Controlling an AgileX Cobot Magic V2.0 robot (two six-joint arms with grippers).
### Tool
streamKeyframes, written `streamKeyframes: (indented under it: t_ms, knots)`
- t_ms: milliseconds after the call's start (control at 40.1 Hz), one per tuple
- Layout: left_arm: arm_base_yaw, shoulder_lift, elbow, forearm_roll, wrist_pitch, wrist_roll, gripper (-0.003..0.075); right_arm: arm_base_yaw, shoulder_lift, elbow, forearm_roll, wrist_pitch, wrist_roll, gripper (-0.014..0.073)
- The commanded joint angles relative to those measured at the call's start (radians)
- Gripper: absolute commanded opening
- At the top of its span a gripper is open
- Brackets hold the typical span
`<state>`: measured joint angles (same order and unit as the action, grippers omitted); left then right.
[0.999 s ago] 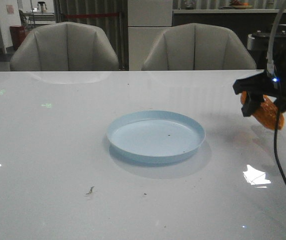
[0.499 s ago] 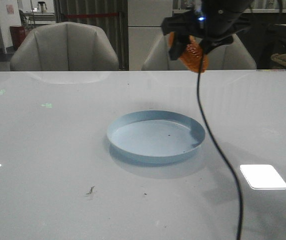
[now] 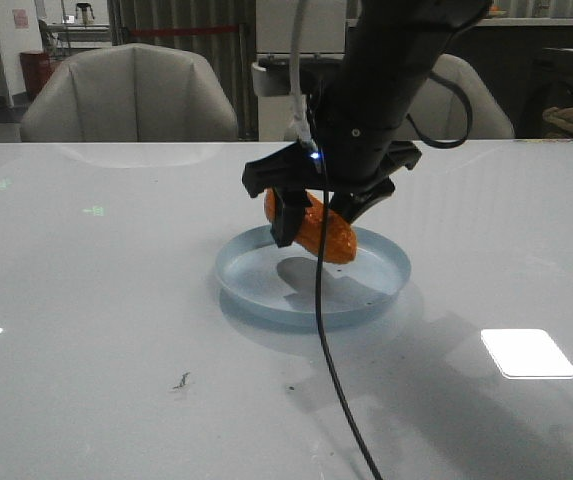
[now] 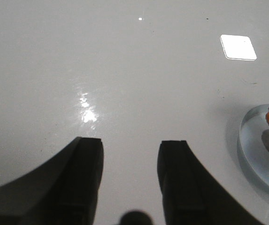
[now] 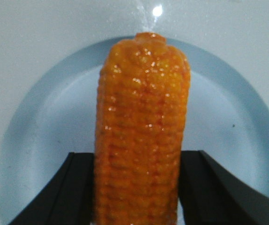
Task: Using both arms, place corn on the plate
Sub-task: 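Lower the corn onto the plate and open the right gripper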
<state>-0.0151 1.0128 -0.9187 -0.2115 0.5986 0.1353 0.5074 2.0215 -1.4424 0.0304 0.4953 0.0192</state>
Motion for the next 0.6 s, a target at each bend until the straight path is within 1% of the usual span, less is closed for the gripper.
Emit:
streamKeyframes:
  t_ms: [0, 75, 100, 150, 300, 349, 424, 474, 574]
  knots:
    - [0.002, -0.018, -0.028, -0.017, -0.077, -0.003, 0.0367, -0.001, -0.033, -0.035, -0.006, -0.039, -0.011, 0.0177]
    - [0.002, -0.018, -0.028, -0.017, -0.077, -0.003, 0.0367, -0.001, -0.016, -0.035, -0.006, -0.04, -0.011, 0.0204]
    - [0.002, -0.018, -0.028, -0.017, -0.077, -0.003, 0.0367, -0.001, -0.011, -0.035, -0.006, -0.04, -0.011, 0.0229]
    - [0.002, -0.018, -0.028, -0.017, -0.077, -0.003, 0.0367, -0.001, -0.005, -0.035, -0.006, -0.041, -0.011, 0.0288]
    - [0.002, -0.018, -0.028, -0.017, -0.075, -0.003, 0.0367, -0.001, -0.004, -0.036, -0.013, -0.047, -0.011, 0.0518]
    - [0.002, -0.018, -0.028, -0.017, -0.074, -0.003, 0.0367, -0.001, -0.004, -0.039, -0.013, -0.045, -0.011, 0.0566]
    - [0.002, -0.018, -0.028, -0.017, -0.073, -0.003, 0.0367, -0.001, -0.004, -0.056, -0.01, -0.019, -0.011, 0.0606]
    - [0.002, -0.018, -0.028, -0.017, -0.073, -0.003, 0.0367, -0.001, -0.005, -0.079, -0.008, 0.025, -0.011, 0.0604]
    - [0.002, -0.018, -0.028, -0.017, -0.073, -0.003, 0.0367, -0.004, -0.023, -0.155, -0.018, 0.162, -0.011, 0.0604]
